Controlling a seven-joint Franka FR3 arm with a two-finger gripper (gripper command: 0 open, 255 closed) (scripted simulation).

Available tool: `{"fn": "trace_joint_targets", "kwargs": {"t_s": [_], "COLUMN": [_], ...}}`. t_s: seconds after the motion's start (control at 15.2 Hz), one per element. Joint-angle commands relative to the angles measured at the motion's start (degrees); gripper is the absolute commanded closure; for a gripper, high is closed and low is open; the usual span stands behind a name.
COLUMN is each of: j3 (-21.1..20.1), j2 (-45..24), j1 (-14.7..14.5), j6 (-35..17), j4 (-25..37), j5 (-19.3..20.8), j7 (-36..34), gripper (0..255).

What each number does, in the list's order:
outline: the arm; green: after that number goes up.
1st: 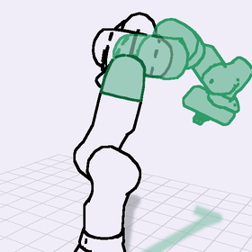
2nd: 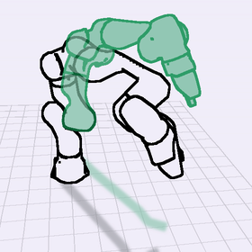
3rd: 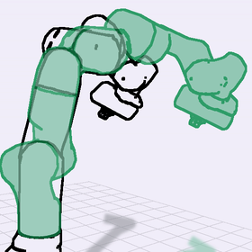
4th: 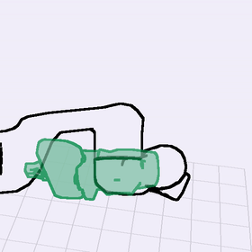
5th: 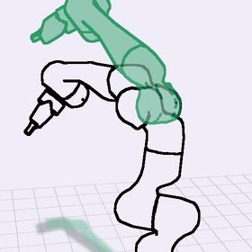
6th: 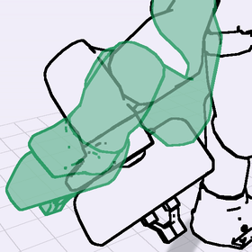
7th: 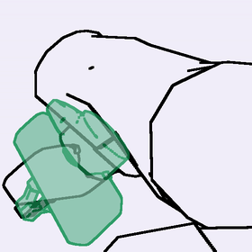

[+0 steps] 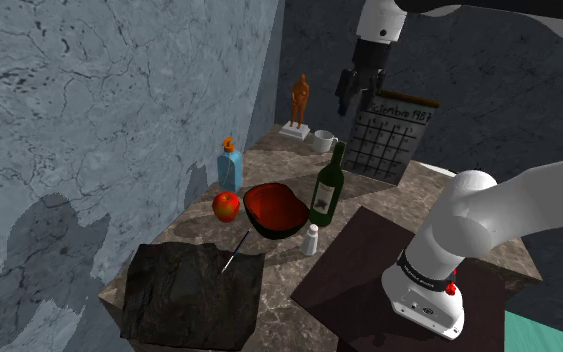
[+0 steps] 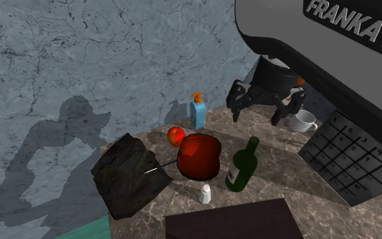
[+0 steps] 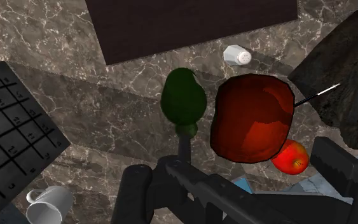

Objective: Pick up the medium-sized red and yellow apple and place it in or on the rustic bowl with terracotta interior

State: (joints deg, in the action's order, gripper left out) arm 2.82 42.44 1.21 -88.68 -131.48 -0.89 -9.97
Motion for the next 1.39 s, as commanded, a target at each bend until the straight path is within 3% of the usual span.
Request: {"fn": "trace_joint_targets", "kwargs": {"t_s": [0.0, 0.66, 1.32], "j3": [0.00, -4.29, -8.18], "j2": [0.00, -13.43, -31.98], "j1": [0.00, -2.67, -4.96], "j6": [0.00, -17.86, -33.11], "j4": [0.00, -3.58, 0.68], "j5": [0.00, -3.28, -4.50], "j7": [0.00, -3.52, -6.86], "gripper": [0, 0, 0]}}
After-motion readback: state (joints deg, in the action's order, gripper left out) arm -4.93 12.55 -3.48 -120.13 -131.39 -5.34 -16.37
